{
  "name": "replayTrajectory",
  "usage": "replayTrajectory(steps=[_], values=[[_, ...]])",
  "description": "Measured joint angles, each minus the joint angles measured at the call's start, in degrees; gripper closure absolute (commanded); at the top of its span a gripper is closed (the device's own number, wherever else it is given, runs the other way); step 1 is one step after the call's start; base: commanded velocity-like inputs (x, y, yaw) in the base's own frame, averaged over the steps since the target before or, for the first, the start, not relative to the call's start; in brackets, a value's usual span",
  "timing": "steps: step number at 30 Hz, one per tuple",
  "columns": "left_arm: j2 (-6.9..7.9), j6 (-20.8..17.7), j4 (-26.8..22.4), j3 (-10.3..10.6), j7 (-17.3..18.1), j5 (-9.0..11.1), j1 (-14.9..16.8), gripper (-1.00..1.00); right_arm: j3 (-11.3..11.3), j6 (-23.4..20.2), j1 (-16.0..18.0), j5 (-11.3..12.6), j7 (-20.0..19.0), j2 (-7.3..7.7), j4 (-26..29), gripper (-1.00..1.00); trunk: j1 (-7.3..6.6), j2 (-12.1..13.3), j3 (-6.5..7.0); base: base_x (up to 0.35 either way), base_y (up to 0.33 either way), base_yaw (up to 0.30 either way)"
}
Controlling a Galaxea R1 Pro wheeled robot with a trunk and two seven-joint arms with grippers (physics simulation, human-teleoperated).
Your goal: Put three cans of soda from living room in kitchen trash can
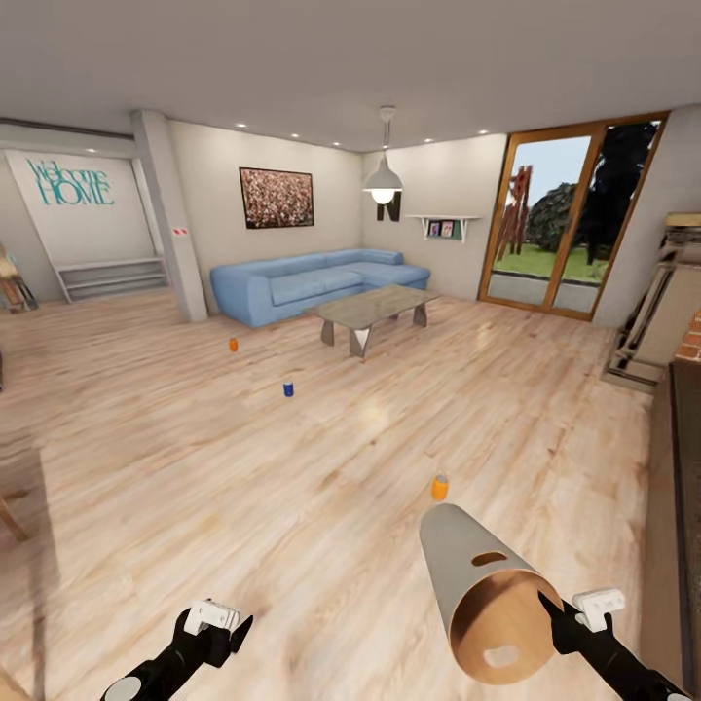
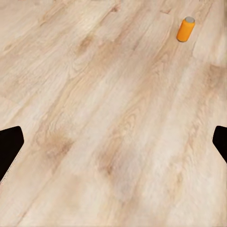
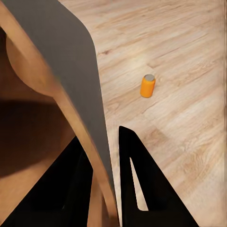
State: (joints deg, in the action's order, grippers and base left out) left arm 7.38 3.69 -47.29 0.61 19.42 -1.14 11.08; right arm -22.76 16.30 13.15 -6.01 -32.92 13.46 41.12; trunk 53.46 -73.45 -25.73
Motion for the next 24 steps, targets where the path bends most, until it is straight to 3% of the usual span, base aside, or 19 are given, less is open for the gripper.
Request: replayTrajectory(steps=[9,24], values=[[0.0,0.53,0.0,0.0,0.02,-0.04,0.0,-1.0,-0.04,0.04,0.0,0.05,-0.05,0.09,-0.01,1.0,0.0,0.0,0.25,0.3,0.192,-0.217],[0.0,0.62,0.03,0.0,0.0,-0.08,0.0,-1.0,-0.16,-0.06,0.0,0.06,0.06,0.09,-0.01,1.0,0.0,0.0,-0.7,0.3,0.191,-0.012]])
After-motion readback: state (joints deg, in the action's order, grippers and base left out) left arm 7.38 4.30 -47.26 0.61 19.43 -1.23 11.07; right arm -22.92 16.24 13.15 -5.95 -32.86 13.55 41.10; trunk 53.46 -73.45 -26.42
